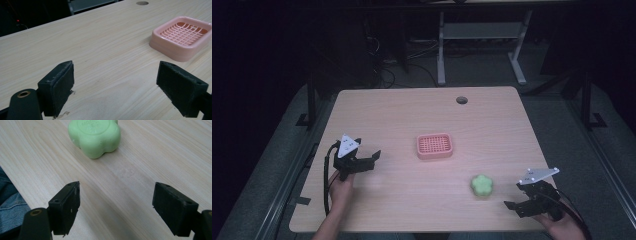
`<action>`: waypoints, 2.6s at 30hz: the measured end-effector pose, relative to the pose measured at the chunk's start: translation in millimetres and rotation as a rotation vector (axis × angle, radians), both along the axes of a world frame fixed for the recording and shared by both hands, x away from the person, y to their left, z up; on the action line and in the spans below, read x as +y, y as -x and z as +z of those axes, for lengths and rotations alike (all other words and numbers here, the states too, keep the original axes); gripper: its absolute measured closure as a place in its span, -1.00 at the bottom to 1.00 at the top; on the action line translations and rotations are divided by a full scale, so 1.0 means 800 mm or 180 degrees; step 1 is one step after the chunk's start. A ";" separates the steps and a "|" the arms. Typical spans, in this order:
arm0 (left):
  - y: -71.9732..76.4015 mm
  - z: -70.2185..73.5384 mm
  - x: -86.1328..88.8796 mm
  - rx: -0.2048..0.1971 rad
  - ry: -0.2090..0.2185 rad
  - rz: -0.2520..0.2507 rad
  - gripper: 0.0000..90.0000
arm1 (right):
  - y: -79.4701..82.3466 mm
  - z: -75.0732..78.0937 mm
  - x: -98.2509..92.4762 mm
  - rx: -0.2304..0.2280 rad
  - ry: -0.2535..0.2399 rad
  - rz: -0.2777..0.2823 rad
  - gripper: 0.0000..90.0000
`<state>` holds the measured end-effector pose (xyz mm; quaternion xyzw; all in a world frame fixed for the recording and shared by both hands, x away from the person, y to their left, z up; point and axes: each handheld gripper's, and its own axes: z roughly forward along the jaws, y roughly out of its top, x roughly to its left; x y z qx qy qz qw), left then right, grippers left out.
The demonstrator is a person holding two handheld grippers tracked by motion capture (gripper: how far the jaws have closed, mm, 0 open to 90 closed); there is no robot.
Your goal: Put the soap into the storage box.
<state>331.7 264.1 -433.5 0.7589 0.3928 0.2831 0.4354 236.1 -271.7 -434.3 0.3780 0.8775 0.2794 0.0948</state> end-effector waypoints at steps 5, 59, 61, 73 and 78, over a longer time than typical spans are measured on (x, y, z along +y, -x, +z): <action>0.000 -0.001 0.001 0.0010 0.0017 0.0015 -0.68 | 0.000 0.003 0.003 0.0002 0.0016 0.0009 -0.51; 0.000 0.000 0.003 -0.0003 0.0028 0.0022 -0.68 | -0.058 0.019 0.099 0.0209 0.0488 0.0600 -0.56; 0.000 0.000 0.003 -0.0003 0.0026 0.0024 -0.68 | -0.060 0.018 0.102 0.0230 0.0502 0.0604 -0.56; 0.000 0.001 0.002 0.0000 0.0025 0.0019 -0.68 | -0.071 0.009 0.117 0.0285 0.0657 0.0653 -0.57; 0.000 0.000 0.003 0.0002 0.0026 0.0019 -0.68 | -0.074 0.005 0.122 0.0307 0.0719 0.0677 -0.56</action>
